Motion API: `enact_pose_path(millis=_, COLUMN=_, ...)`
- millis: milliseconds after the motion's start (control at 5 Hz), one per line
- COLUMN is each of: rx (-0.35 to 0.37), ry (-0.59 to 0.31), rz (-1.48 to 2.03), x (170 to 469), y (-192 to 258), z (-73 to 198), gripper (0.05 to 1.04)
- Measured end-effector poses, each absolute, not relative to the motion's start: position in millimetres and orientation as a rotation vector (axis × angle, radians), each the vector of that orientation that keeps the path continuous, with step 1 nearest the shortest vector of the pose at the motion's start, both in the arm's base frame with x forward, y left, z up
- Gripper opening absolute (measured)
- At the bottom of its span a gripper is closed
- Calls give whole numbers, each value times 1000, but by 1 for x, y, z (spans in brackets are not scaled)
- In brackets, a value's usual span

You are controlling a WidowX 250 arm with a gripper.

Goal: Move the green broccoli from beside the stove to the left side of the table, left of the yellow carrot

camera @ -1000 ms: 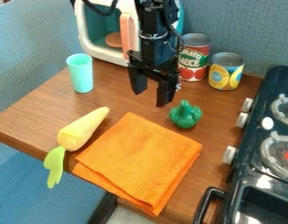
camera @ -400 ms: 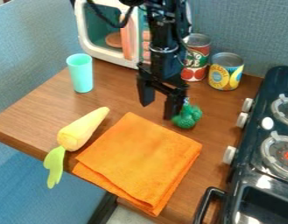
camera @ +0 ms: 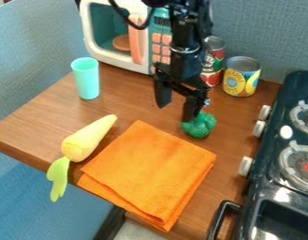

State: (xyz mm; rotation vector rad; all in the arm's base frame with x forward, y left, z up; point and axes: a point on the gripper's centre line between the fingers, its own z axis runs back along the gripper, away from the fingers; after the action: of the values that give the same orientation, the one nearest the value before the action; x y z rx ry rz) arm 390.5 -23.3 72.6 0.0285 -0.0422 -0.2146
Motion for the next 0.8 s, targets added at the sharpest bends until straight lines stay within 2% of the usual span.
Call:
enact_pose_path(millis=200, rx=36, ry=-51, rz=-246, x=404, y=-40, z=76, gripper=1005)
enact_pose_path(millis=400, rx=-2, ry=-42, rz=-258, x=410, y=-49, z=71, gripper=1005)
enact_pose_path(millis=800, rx=14, ry=20, rz=-220, x=412, y=-49, z=62, gripper=1005)
